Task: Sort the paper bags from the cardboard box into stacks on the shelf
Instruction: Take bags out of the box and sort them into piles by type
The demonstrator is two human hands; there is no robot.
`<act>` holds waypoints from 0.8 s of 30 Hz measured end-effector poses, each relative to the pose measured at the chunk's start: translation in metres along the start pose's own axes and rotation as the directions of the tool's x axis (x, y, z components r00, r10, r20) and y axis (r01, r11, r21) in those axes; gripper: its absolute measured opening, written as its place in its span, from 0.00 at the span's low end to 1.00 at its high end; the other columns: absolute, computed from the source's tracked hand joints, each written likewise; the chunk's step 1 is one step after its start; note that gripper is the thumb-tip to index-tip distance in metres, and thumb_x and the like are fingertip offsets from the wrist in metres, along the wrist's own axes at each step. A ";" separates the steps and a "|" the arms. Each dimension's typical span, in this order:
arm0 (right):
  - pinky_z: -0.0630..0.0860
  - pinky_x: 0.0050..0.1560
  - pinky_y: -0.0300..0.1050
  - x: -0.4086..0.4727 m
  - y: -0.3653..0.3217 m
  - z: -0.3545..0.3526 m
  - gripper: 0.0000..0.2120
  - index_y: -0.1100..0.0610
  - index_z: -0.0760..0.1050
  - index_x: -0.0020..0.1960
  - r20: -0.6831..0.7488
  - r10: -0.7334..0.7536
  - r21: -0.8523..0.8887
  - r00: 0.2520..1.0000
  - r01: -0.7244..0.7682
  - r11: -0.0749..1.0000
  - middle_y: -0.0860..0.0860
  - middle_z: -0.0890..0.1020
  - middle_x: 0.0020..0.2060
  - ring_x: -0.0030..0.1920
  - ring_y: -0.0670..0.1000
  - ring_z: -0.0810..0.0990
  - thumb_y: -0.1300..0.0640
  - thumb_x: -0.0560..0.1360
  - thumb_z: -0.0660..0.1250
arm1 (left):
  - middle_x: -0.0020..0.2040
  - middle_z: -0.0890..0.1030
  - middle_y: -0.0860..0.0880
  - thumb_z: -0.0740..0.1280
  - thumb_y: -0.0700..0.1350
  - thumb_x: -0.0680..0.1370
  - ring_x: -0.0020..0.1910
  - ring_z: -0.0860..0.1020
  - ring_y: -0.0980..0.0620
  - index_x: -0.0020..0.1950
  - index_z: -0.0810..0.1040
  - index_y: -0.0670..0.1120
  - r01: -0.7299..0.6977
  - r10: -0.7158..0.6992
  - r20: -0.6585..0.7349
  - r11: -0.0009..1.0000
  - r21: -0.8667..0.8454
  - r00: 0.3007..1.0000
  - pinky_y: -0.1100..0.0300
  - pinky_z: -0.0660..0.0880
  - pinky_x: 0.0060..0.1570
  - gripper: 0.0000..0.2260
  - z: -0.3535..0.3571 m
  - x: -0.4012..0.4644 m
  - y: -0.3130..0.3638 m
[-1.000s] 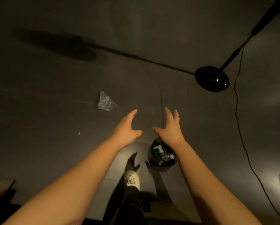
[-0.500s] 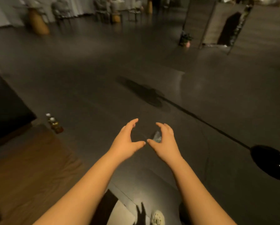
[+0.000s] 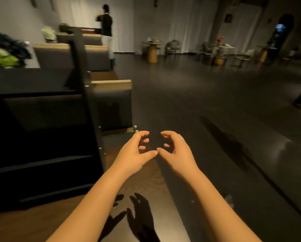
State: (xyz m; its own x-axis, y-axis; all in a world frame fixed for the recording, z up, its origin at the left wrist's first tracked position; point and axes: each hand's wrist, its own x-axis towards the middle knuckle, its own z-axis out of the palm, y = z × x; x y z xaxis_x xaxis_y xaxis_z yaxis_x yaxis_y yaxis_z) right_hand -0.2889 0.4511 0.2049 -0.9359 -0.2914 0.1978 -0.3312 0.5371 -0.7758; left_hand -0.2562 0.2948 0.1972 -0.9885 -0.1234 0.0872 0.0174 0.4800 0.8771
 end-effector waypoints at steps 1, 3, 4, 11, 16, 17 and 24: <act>0.74 0.50 0.28 0.004 -0.007 0.007 0.22 0.46 0.70 0.65 0.025 -0.031 0.002 0.999 0.031 1.000 0.39 0.70 0.57 0.52 0.37 0.74 0.56 0.74 0.71 | 0.61 0.73 0.58 0.73 0.49 0.74 0.59 0.75 0.58 0.71 0.65 0.57 0.019 -0.019 -0.029 1.000 0.006 0.999 0.63 0.72 0.53 0.28 -0.008 -0.005 -0.004; 0.72 0.48 0.28 0.011 -0.021 0.024 0.17 0.45 0.71 0.60 0.091 -0.101 -0.004 0.991 0.102 0.995 0.40 0.74 0.55 0.50 0.36 0.75 0.56 0.74 0.71 | 0.59 0.74 0.59 0.72 0.48 0.74 0.57 0.75 0.59 0.70 0.66 0.58 0.068 -0.067 -0.096 0.998 0.006 0.993 0.63 0.73 0.54 0.27 -0.027 -0.021 -0.015; 0.72 0.46 0.29 0.013 -0.027 0.034 0.15 0.45 0.72 0.57 0.124 -0.134 0.001 0.983 0.135 0.991 0.41 0.75 0.53 0.49 0.37 0.75 0.56 0.74 0.70 | 0.59 0.74 0.59 0.72 0.48 0.75 0.55 0.75 0.60 0.69 0.67 0.59 0.095 -0.094 -0.121 0.995 -0.001 0.988 0.63 0.74 0.54 0.26 -0.037 -0.029 -0.021; 0.71 0.41 0.29 0.017 -0.075 0.098 0.07 0.45 0.75 0.49 0.345 -0.286 0.069 0.894 0.280 0.957 0.42 0.79 0.44 0.45 0.39 0.77 0.56 0.75 0.68 | 0.54 0.77 0.61 0.71 0.46 0.75 0.51 0.79 0.61 0.61 0.73 0.60 0.245 -0.244 -0.315 0.969 -0.038 0.917 0.64 0.76 0.53 0.17 -0.103 -0.079 -0.051; 0.72 0.39 0.32 0.005 -0.117 0.158 0.07 0.46 0.75 0.48 0.413 -0.352 0.135 0.840 0.325 0.936 0.42 0.79 0.42 0.41 0.41 0.77 0.57 0.75 0.68 | 0.52 0.78 0.61 0.71 0.47 0.75 0.49 0.79 0.62 0.57 0.75 0.60 0.291 -0.286 -0.362 0.956 -0.042 0.887 0.67 0.76 0.46 0.14 -0.153 -0.116 -0.083; 0.72 0.39 0.32 0.003 -0.126 0.171 0.07 0.47 0.75 0.48 0.424 -0.361 0.147 0.831 0.330 0.932 0.43 0.79 0.42 0.41 0.41 0.77 0.58 0.75 0.68 | 0.52 0.78 0.60 0.71 0.47 0.75 0.49 0.79 0.62 0.57 0.75 0.59 0.298 -0.293 -0.372 0.954 -0.044 0.881 0.67 0.76 0.47 0.14 -0.165 -0.122 -0.091; 0.75 0.45 0.35 -0.003 -0.192 0.266 0.08 0.47 0.75 0.51 0.409 -0.371 0.187 0.834 0.321 0.928 0.42 0.79 0.44 0.44 0.41 0.78 0.58 0.75 0.69 | 0.52 0.79 0.59 0.72 0.45 0.75 0.49 0.80 0.58 0.55 0.74 0.60 0.302 -0.288 -0.396 0.953 -0.027 0.872 0.63 0.77 0.52 0.15 -0.271 -0.151 -0.145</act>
State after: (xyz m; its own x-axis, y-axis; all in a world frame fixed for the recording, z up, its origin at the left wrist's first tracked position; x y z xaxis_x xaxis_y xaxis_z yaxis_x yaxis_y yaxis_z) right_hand -0.1912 0.1381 0.1936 -0.6086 -0.7658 0.2076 -0.5855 0.2569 -0.7689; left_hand -0.0690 0.0089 0.1847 -0.8074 -0.5899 0.0105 -0.2783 0.3965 0.8749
